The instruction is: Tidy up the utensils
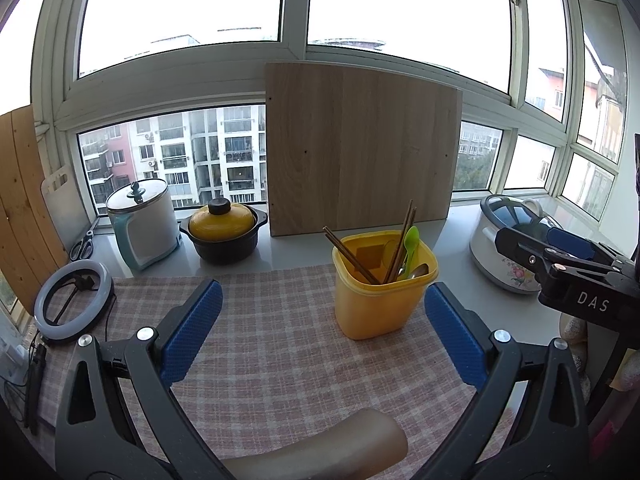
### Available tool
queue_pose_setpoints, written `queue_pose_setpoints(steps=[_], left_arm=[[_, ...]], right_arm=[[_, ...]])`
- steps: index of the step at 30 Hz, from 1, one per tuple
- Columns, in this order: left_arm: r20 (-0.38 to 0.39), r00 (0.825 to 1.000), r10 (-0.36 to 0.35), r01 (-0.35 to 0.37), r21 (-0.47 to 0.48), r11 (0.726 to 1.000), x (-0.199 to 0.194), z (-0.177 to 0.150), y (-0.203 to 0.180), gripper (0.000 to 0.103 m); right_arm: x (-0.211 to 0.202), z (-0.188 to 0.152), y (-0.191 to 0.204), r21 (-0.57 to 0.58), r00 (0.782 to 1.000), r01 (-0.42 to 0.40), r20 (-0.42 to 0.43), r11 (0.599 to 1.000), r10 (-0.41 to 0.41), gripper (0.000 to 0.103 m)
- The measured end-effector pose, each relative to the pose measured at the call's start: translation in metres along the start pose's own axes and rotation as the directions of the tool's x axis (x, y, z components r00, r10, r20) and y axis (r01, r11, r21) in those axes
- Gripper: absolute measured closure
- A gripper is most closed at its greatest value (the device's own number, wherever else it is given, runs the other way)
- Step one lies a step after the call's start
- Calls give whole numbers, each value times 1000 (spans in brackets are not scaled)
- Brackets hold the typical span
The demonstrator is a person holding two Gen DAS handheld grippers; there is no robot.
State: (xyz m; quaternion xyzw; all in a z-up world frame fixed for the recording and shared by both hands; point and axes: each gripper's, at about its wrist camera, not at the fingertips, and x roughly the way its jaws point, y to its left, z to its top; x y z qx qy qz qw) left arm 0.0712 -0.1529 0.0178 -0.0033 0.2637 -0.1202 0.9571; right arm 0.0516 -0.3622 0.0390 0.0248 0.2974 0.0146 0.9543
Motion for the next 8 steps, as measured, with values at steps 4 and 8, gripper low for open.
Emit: queue_pose_setpoints(steps=[4,8], left_arm=[[6,1000,8,-8,4,1000,-2,0,2,0],[0,1000,10,-10,2,1000,-1,0,5,0]], right_arm=[[0,-1,2,-1,1000,-3,-5,1000,3,0],[0,-1,4,-5,1000,-2,-8,1000,2,0]])
